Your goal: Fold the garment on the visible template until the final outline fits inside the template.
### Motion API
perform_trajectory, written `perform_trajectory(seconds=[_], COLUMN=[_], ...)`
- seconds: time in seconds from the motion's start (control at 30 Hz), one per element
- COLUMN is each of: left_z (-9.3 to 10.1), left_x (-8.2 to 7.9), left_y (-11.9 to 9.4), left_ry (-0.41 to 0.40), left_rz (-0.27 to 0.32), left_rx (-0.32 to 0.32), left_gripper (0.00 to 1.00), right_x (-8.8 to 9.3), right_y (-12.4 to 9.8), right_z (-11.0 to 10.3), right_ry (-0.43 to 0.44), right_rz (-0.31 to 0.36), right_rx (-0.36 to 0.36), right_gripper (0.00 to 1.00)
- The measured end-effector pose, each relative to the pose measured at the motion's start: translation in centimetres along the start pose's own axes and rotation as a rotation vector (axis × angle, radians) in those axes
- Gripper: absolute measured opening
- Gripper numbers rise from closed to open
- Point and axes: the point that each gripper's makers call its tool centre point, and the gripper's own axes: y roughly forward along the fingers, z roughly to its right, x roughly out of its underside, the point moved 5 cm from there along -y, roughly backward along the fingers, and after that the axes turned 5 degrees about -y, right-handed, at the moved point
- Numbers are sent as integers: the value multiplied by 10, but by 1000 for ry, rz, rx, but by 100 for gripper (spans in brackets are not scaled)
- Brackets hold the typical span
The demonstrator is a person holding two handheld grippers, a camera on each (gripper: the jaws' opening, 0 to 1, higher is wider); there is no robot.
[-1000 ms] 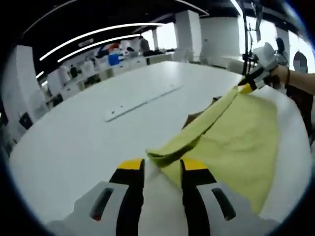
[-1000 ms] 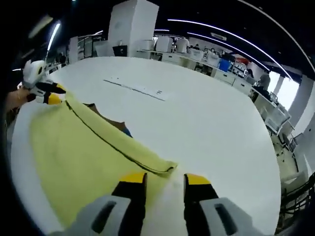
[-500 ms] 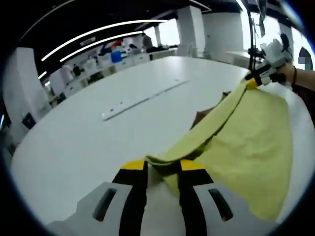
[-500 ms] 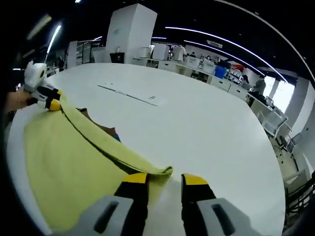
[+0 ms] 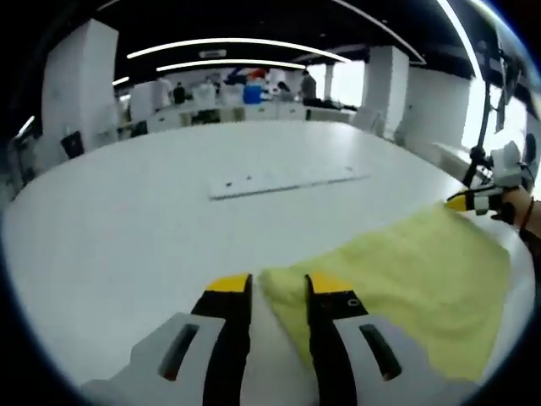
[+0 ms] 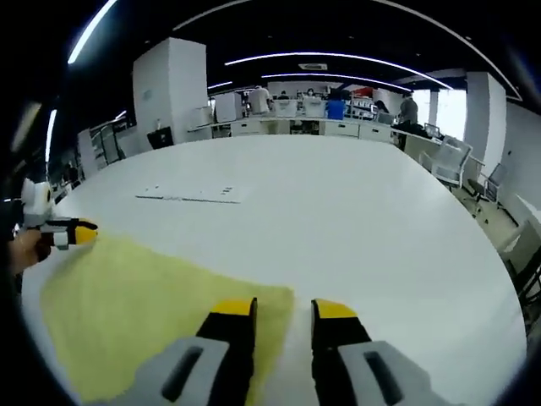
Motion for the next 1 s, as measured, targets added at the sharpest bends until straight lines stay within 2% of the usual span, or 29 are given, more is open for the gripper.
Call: perform_trajectory(seconds=[0.13, 0.23, 0.43, 0.53, 0.6, 0.73, 0.93, 1.0], left_z=[-2, -6, 4, 6, 12, 18, 30, 34], left_x=[1, -2, -10, -15, -17, -21, -21, -20], left_y=[-7, -12, -30, -37, -43, -54, -71, -79], left_ry=[-2, -5, 8, 10, 16, 28, 43, 51], left_rz=[-12, -10, 18, 32, 40, 51, 49, 49], left_rx=[-3, -4, 15, 37, 56, 91, 168, 191], left_gripper=[24, 30, 40, 45, 48, 54, 62, 63], right_x=[1, -1, -4, -4, -7, -9, -10, -8], right_y=[-4, -5, -17, -31, -29, -43, -58, -72], right_z=[-2, -1, -7, -18, -14, -22, -27, -37], right_ry=[6, 8, 46, 61, 59, 54, 18, 2], right_rz=[-8, -9, -16, -19, -23, -24, -32, -36], right_rx=[-5, -14, -65, -93, -109, -145, -188, -204], right_gripper=[25, 30, 44, 52, 55, 61, 68, 69])
